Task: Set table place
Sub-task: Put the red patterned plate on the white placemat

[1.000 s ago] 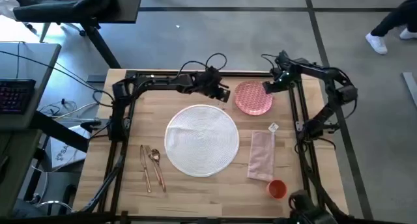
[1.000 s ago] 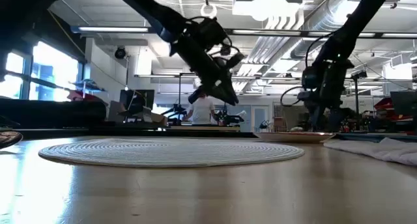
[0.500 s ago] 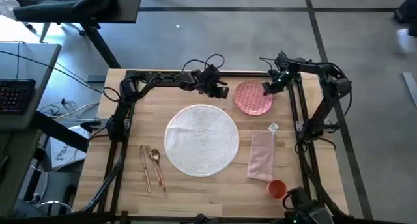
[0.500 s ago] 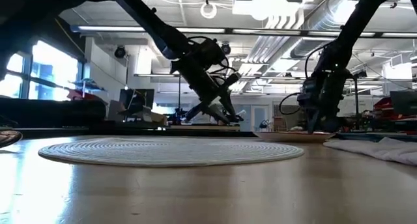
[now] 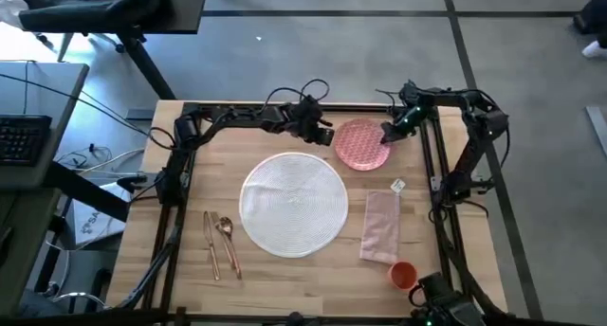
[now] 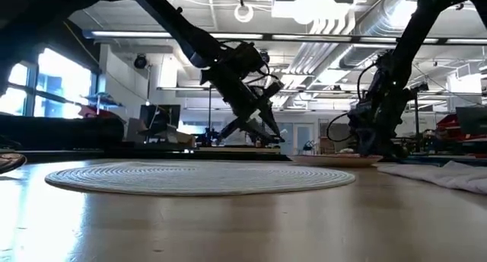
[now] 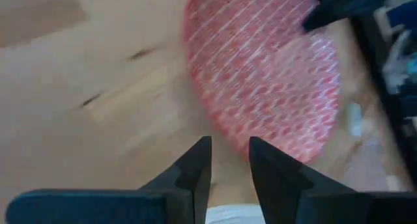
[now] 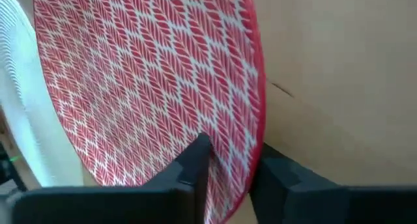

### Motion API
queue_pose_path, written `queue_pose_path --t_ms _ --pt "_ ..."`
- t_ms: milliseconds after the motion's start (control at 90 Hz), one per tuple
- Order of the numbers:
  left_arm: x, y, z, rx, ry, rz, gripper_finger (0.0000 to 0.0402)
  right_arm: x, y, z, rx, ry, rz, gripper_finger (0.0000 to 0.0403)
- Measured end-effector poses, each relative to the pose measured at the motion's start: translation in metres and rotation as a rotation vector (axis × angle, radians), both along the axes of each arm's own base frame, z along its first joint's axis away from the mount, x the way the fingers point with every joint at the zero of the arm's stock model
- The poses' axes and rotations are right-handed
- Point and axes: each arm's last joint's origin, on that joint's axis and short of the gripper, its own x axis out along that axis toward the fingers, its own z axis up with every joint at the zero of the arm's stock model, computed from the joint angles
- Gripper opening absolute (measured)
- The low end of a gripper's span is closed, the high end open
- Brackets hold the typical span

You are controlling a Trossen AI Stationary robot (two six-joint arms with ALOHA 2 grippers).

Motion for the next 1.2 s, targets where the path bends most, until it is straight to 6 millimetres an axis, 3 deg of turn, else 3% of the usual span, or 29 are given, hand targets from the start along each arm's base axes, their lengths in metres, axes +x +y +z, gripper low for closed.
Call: queue_pose_path --t_ms 67,289,522,656,911,1200 --pt "-0.002 -0.001 0.016 0.034 -0.028 -0.008 0.0077 0.001 0.001 0.001 0.008 -0.029 0.011 0.0012" --pt "-0.026 -0.011 0.077 0.176 -0.053 -0.023 0.0049 0.001 0.004 0.008 0.038 -0.134 0.022 0.0001" --pt "-0.068 -0.033 0.133 0.282 0.034 -0.013 0.0026 0.006 0.018 0.040 0.080 -0.265 0.010 0.0000" --pt "-0.098 -0.051 0.161 0.288 0.074 -0.031 0.0019 0.021 0.031 0.061 0.094 -0.355 0.048 0.0000" --pt "-0.154 -0.086 0.203 0.273 0.115 0.006 0.0014 0.078 0.074 0.085 0.165 -0.394 0.193 0.0000" --pt "-0.193 -0.119 0.210 0.216 0.265 -0.051 0.0014 0.169 0.118 0.085 0.170 -0.436 0.216 0.0000"
